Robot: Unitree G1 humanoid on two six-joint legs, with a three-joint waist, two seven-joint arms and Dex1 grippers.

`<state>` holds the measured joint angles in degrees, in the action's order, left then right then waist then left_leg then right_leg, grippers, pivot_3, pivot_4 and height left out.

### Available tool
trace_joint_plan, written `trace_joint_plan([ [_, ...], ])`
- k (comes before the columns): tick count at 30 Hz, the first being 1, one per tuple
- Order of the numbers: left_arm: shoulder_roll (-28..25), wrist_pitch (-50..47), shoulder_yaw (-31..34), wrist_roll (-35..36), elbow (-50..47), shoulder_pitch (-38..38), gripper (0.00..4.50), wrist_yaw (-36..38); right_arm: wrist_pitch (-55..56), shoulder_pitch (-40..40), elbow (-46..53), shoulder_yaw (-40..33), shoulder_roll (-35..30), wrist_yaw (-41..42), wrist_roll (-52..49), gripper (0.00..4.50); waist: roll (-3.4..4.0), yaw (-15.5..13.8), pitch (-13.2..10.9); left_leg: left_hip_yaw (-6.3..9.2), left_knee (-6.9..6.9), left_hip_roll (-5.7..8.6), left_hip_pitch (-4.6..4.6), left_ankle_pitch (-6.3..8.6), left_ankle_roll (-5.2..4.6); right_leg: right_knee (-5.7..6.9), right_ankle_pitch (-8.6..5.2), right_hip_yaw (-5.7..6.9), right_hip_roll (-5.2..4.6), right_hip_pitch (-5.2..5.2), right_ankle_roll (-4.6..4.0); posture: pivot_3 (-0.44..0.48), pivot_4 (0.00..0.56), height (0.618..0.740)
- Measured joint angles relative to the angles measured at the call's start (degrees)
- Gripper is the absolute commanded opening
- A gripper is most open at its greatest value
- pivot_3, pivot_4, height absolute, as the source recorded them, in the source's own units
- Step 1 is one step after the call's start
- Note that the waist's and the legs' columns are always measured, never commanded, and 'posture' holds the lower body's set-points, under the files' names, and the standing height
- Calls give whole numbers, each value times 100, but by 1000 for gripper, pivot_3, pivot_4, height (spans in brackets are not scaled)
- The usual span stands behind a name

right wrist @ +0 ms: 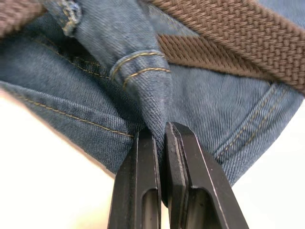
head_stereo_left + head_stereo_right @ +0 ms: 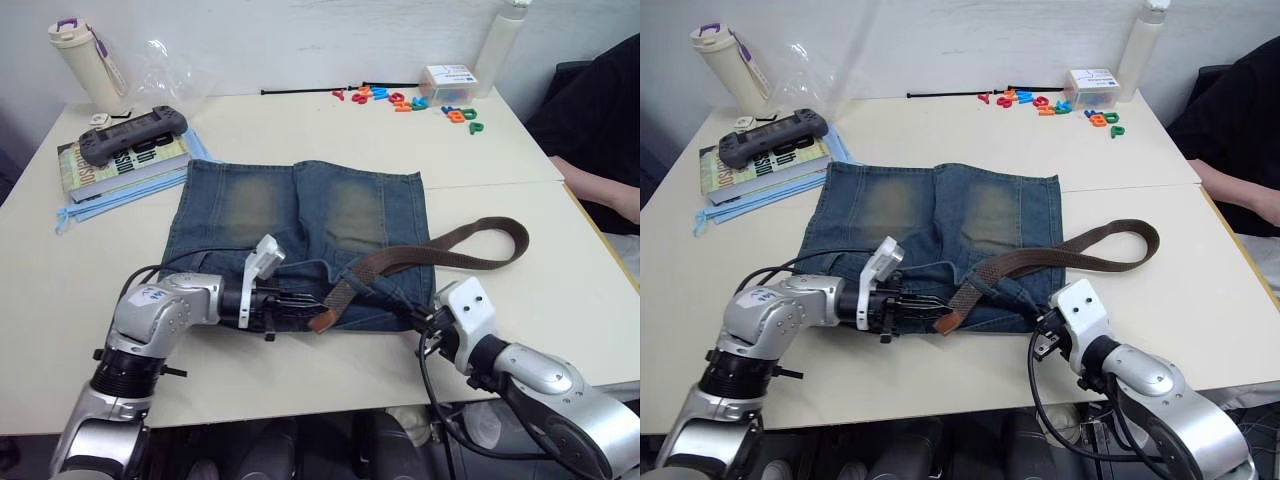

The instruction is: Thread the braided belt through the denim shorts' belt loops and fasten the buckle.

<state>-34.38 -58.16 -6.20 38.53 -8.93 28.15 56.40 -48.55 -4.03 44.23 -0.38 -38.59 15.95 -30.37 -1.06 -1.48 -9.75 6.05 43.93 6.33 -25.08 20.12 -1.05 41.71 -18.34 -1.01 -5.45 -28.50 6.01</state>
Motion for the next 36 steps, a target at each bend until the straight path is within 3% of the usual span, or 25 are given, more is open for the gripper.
trace_joint_plan([
  [6,-556,1097,-332,-418,330,49,0,711,26,146,-100,-57,-71,444,-81,35,1,-5,-1,0,0,-1,-1,0,0,-1,0,0,-1,0,-3,0,150,659],
  [13,-567,2399,-674,-1063,1079,351,0,961,-133,357,-276,-160,144,462,-288,35,0,-4,-1,0,0,-1,-4,1,-2,-2,1,1,-3,-1,-5,0,150,659],
  [20,-442,2374,-693,-1075,1229,368,0,962,-574,493,-435,-371,589,176,-496,35,0,-4,-1,1,1,0,-6,1,-3,0,2,1,-3,-4,-4,0,150,659],
  [36,-464,1981,-690,-954,1154,362,0,1054,-780,577,-546,-493,727,151,-566,35,1,-3,-1,1,1,1,-5,1,-3,0,2,1,-3,-4,-4,0,150,659],
])
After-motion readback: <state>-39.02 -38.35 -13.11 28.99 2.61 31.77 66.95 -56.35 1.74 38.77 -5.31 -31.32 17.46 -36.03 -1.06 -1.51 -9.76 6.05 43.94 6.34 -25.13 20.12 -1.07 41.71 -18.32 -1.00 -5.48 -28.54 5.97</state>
